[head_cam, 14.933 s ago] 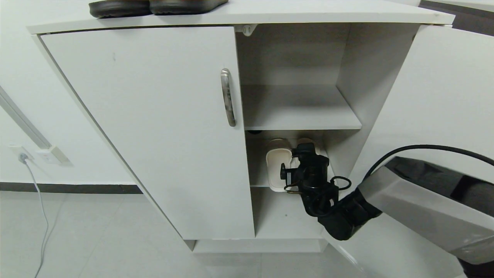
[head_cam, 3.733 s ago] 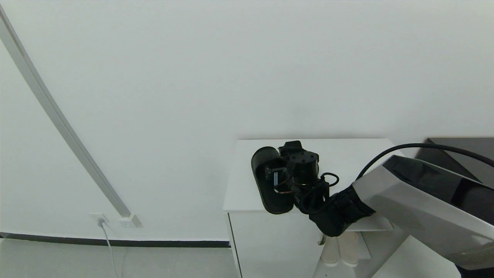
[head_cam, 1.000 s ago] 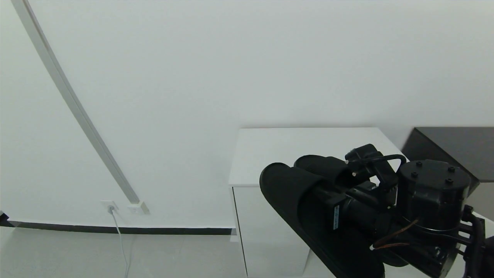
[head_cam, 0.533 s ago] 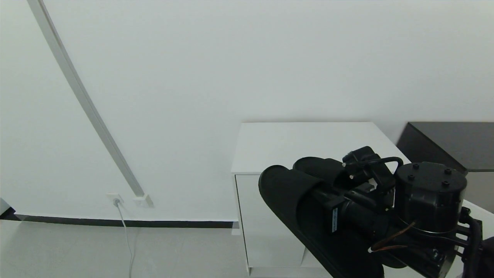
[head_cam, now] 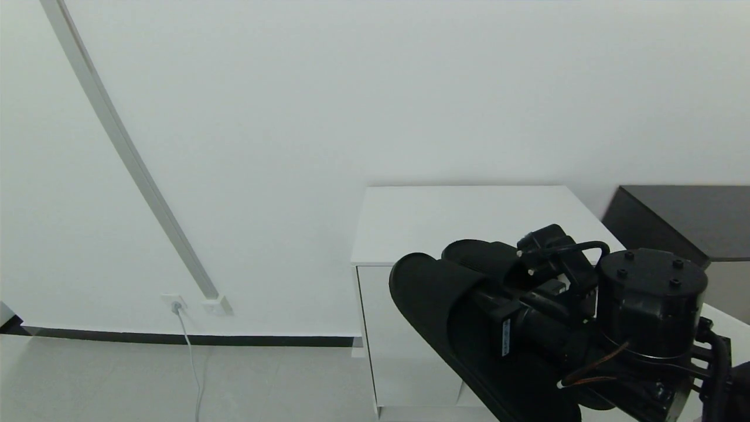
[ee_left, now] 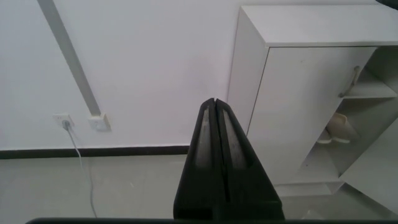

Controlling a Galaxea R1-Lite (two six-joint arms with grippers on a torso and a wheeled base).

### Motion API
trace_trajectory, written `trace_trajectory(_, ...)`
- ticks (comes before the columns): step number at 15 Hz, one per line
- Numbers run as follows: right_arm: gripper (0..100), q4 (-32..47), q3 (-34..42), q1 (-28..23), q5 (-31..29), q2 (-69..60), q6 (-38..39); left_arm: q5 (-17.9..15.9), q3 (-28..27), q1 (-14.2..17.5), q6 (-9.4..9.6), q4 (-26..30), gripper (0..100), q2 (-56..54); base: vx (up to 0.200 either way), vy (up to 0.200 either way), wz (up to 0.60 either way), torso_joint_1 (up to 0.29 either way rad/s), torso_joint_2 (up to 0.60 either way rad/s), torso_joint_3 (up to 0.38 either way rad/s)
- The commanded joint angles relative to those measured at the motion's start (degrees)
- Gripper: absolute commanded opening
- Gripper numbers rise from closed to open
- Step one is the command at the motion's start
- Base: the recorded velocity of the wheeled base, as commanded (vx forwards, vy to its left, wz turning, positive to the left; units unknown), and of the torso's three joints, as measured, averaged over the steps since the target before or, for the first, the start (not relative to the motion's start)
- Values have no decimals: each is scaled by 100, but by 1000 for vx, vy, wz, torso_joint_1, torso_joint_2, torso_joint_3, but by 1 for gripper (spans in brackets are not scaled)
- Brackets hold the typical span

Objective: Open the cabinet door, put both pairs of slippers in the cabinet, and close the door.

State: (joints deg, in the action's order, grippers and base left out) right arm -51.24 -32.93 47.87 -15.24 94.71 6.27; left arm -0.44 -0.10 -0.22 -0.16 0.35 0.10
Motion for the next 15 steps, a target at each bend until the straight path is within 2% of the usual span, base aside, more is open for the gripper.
trace_trajectory(1,0,0,-3,3,3,21,-3,0,1,4,-2,0,0,8,0,-200,0,2,2,7)
trace_trajectory(15,0,0,14,-6,-5,13,-3,0,1,4,-2,0,0,8,0,-200,0,3,4,1)
